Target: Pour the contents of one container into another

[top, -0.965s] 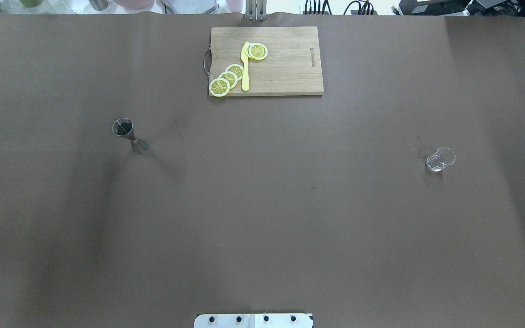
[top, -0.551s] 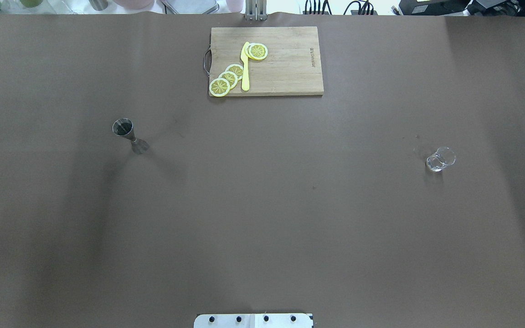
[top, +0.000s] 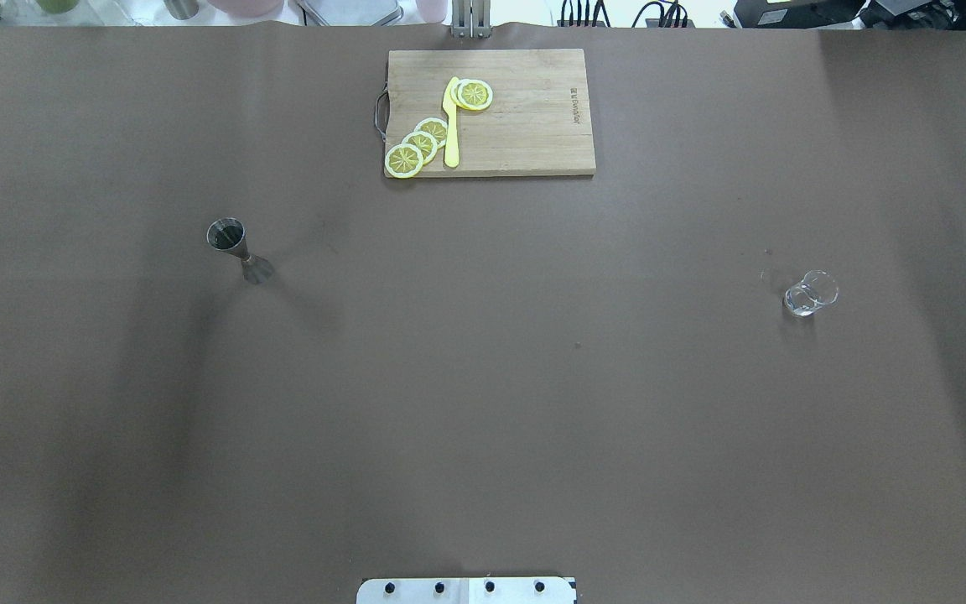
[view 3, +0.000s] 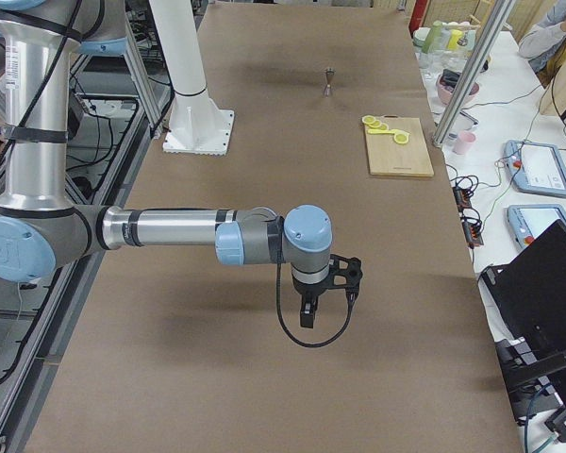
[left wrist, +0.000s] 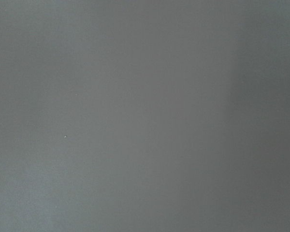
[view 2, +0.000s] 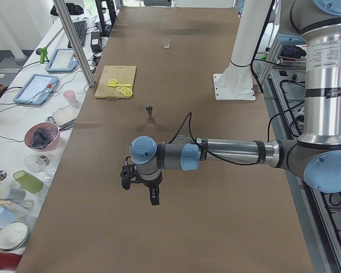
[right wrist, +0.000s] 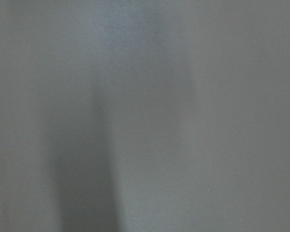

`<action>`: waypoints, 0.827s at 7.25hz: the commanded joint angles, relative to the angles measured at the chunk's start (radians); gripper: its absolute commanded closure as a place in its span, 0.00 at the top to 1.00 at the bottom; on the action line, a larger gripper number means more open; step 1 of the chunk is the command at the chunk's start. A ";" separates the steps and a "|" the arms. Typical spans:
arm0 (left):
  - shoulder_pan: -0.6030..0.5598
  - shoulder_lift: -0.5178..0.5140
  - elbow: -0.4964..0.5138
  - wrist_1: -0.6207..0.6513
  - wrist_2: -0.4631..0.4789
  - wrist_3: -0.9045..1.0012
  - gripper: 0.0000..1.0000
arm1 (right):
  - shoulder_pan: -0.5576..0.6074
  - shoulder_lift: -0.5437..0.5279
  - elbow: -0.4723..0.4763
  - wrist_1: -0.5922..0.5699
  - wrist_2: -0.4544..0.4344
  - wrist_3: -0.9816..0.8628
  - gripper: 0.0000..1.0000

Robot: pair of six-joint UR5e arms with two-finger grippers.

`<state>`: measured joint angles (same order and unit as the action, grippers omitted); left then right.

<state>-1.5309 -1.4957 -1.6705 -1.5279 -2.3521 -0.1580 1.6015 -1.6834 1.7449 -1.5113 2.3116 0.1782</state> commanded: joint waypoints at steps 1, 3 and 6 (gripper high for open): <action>0.002 -0.001 0.000 0.000 0.001 0.000 0.99 | 0.000 -0.001 0.043 0.000 0.011 0.000 1.00; 0.000 -0.001 0.002 0.000 0.001 0.000 0.99 | -0.002 -0.004 0.062 -0.001 0.015 -0.009 1.00; 0.003 -0.015 0.008 0.002 0.001 -0.003 0.99 | -0.002 -0.053 0.125 -0.010 0.017 -0.224 1.00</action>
<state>-1.5295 -1.5050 -1.6656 -1.5275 -2.3516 -0.1587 1.6001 -1.7104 1.8429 -1.5186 2.3273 0.0441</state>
